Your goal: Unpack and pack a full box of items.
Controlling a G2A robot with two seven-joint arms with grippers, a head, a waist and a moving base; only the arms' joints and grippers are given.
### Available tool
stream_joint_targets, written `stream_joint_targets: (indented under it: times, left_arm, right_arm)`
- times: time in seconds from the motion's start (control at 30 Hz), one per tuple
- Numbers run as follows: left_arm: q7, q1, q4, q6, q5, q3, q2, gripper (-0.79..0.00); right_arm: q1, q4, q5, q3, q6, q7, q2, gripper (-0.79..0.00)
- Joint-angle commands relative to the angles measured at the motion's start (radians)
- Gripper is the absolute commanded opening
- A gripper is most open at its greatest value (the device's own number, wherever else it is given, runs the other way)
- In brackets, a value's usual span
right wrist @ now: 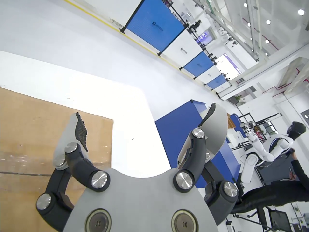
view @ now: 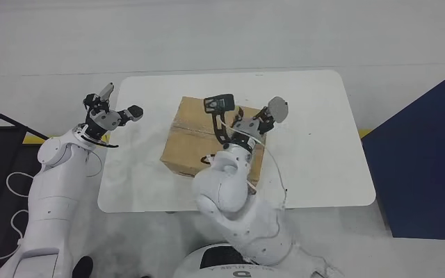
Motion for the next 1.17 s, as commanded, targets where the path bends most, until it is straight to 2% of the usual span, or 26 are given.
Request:
stream_joint_targets:
  times: [0.0,0.07,1.13]
  left_arm:
    - [0.0,0.0,0.0,0.0,0.0,0.0,0.0,0.0]
    - [0.0,0.0,0.0,0.0,0.0,0.0,0.0,0.0]
    - [0.0,0.0,0.0,0.0,0.0,0.0,0.0,-0.001]
  right_arm:
    - [-0.057,-0.055,0.014,0.056,-0.004,-0.041,0.016,0.0]
    - [-0.105,-0.096,0.03,0.097,0.005,-0.079,0.028,0.0]
    - [-0.105,-0.096,0.03,0.097,0.005,-0.079,0.028,0.0]
